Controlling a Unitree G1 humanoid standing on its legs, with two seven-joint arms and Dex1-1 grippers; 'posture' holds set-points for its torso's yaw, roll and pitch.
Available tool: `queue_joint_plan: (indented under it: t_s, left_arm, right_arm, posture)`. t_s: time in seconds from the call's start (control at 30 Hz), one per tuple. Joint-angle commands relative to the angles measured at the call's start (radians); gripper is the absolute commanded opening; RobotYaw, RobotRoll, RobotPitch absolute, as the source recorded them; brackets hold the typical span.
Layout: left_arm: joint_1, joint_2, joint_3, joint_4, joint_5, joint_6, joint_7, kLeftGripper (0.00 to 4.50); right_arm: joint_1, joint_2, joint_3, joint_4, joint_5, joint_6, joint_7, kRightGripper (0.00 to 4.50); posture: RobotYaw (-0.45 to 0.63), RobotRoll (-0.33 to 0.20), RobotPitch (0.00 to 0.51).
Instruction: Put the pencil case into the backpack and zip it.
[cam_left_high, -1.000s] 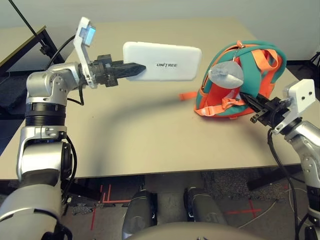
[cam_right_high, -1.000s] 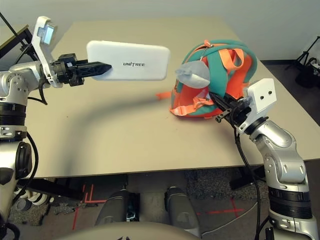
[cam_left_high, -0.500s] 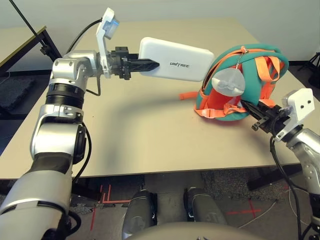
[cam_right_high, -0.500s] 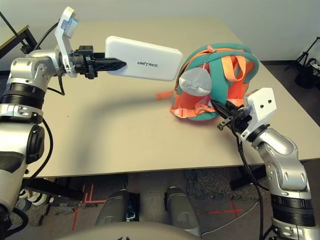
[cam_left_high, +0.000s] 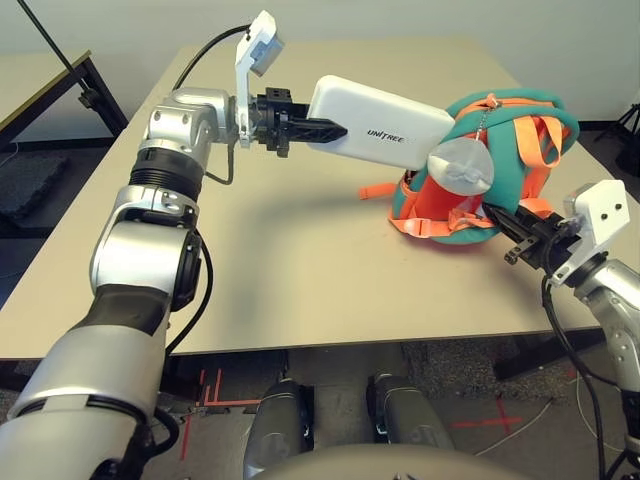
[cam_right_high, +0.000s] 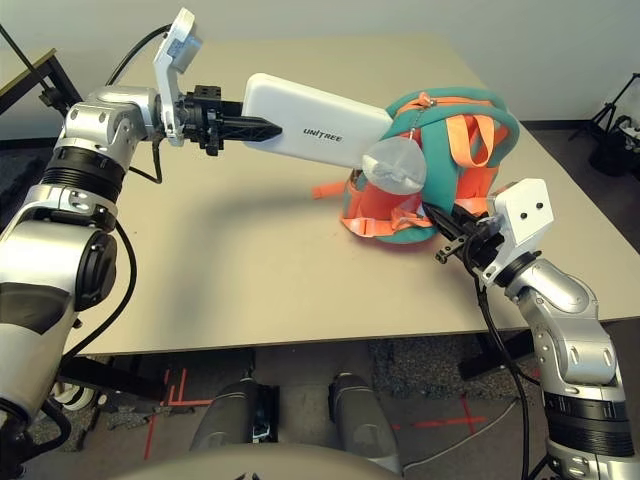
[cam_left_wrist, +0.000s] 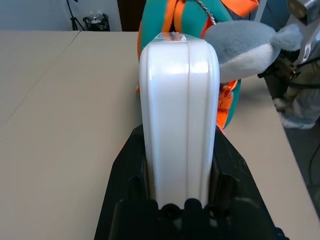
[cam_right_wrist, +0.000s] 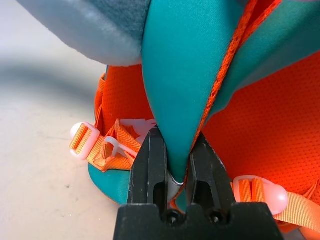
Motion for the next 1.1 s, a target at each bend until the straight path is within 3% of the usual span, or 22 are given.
queue_joint_plan:
  t_s: [0.03, 0.3, 0.83, 1.1]
  left_arm:
    - [-0.04, -0.063, -0.015, 0.044, 0.04, -0.052, 0.025, 1.41]
    - [-0.078, -0.184, 0.009, 0.152, 0.085, -0.138, 0.134, 1.41]
    - [-0.122, -0.349, 0.05, 0.278, 0.13, -0.2, 0.29, 1.41]
    - [-0.119, -0.341, 0.064, 0.283, 0.147, -0.197, 0.315, 4.29]
  right_arm:
    - [-0.001, -0.009, 0.018, -0.014, -0.003, 0.012, 0.009, 0.19]
    - [0.001, -0.009, 0.023, -0.035, -0.005, 0.017, 0.005, 0.19]
    - [0.012, -0.01, 0.021, -0.071, -0.01, 0.028, -0.004, 0.19]
    - [0.009, -0.009, 0.023, -0.066, -0.014, 0.026, -0.002, 0.19]
  posture:
    - [-0.27, 0.0, 0.046]
    - [-0.29, 0.0, 0.048]
    - [-0.35, 0.0, 0.047]
    - [-0.34, 0.0, 0.043]
